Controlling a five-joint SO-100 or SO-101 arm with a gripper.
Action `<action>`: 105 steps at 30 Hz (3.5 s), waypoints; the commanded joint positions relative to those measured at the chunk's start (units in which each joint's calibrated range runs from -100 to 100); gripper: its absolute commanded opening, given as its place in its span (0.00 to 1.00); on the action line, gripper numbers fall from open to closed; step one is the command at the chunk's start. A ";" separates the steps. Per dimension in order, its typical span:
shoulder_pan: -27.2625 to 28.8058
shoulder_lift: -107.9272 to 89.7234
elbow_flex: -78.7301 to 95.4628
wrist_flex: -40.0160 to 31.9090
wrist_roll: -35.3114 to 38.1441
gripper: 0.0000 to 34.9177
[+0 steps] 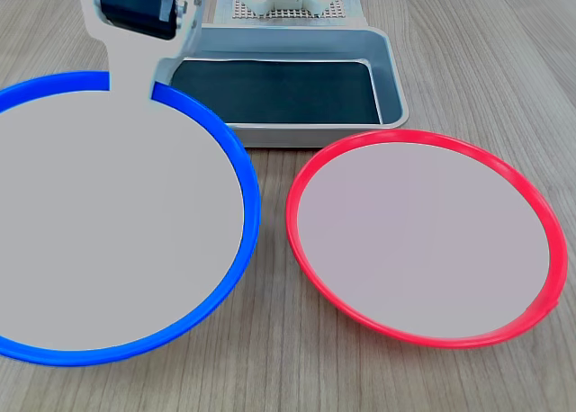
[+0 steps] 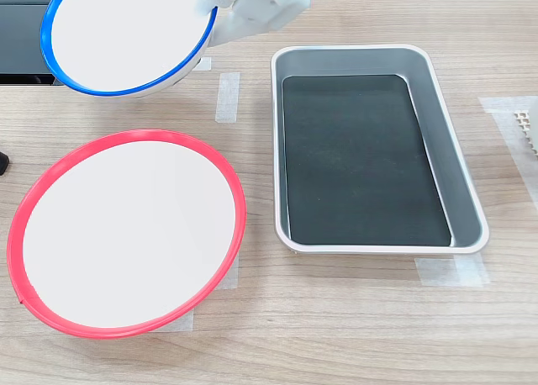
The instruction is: Lift the stacked dish and set it down on the table.
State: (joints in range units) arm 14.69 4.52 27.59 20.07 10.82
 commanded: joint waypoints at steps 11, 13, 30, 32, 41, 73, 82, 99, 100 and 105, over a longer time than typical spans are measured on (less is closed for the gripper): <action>-0.90 -0.04 5.14 -2.03 1.47 0.00; -1.28 0.39 5.14 -2.03 1.47 0.00; -2.13 2.94 3.87 -1.53 1.90 0.09; -2.03 2.69 4.05 -1.45 1.95 0.25; -1.84 -1.06 5.96 1.68 2.64 0.40; -16.62 -81.66 57.39 2.43 -9.87 0.00; -14.08 -101.02 72.41 15.47 -11.33 0.00; -12.95 -103.58 72.41 27.44 -11.72 0.01; -12.95 -103.58 72.41 27.44 -11.72 0.01; -12.95 -103.58 72.41 27.44 -11.72 0.01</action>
State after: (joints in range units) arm 1.68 -98.72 100.00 47.31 -1.15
